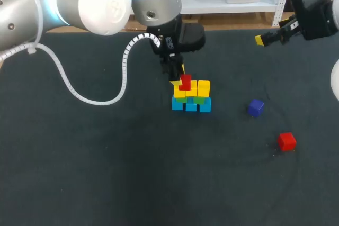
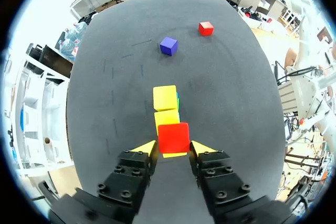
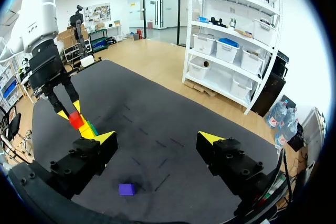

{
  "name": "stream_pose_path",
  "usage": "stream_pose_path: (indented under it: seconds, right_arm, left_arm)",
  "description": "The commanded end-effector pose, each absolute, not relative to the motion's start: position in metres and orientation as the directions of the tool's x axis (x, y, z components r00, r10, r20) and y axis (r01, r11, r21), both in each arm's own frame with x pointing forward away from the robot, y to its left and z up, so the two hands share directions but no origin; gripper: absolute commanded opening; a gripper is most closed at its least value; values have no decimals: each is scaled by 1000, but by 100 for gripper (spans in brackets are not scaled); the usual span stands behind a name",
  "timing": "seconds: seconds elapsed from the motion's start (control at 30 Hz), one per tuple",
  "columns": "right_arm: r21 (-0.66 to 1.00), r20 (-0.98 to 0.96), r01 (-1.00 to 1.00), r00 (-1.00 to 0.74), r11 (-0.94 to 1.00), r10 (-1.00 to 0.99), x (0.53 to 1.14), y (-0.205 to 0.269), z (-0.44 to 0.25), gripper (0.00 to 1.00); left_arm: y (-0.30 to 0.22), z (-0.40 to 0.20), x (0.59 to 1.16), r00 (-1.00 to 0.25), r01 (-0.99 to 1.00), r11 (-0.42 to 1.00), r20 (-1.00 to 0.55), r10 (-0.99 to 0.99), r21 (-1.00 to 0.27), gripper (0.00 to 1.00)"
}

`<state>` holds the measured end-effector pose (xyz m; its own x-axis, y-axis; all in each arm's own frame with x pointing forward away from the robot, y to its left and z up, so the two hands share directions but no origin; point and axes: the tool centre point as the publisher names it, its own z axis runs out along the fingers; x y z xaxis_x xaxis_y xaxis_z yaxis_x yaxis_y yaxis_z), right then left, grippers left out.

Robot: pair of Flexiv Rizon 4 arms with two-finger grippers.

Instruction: Place the blue cubes, place green cubes on the blue cubes, place the yellow cubes on the green cubes, then place the red cubes on the yellow cubes, and place purple cube on the red cubes.

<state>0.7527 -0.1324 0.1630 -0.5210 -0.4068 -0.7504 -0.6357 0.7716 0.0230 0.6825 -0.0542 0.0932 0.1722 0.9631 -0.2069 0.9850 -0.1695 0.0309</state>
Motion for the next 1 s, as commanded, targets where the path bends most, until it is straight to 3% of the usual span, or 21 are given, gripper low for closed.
stream_pose_path:
  seconds: [0.03, 0.73, 1.0]
  right_arm:
    - [21, -750, -634, -522, 773, -407, 752, -132, 163, 100]
    - [21, -750, -634, -522, 773, -407, 752, -132, 163, 100]
    - [21, -750, -634, -522, 773, -407, 752, -132, 163, 100]
  left_arm:
    - [-55, 93, 684, 177, 984, -176, -206, 962, 25, 44]
    - [-56, 93, 688, 170, 985, -164, -196, 966, 47, 45]
    - [-56, 94, 690, 151, 988, -141, -210, 966, 63, 36]
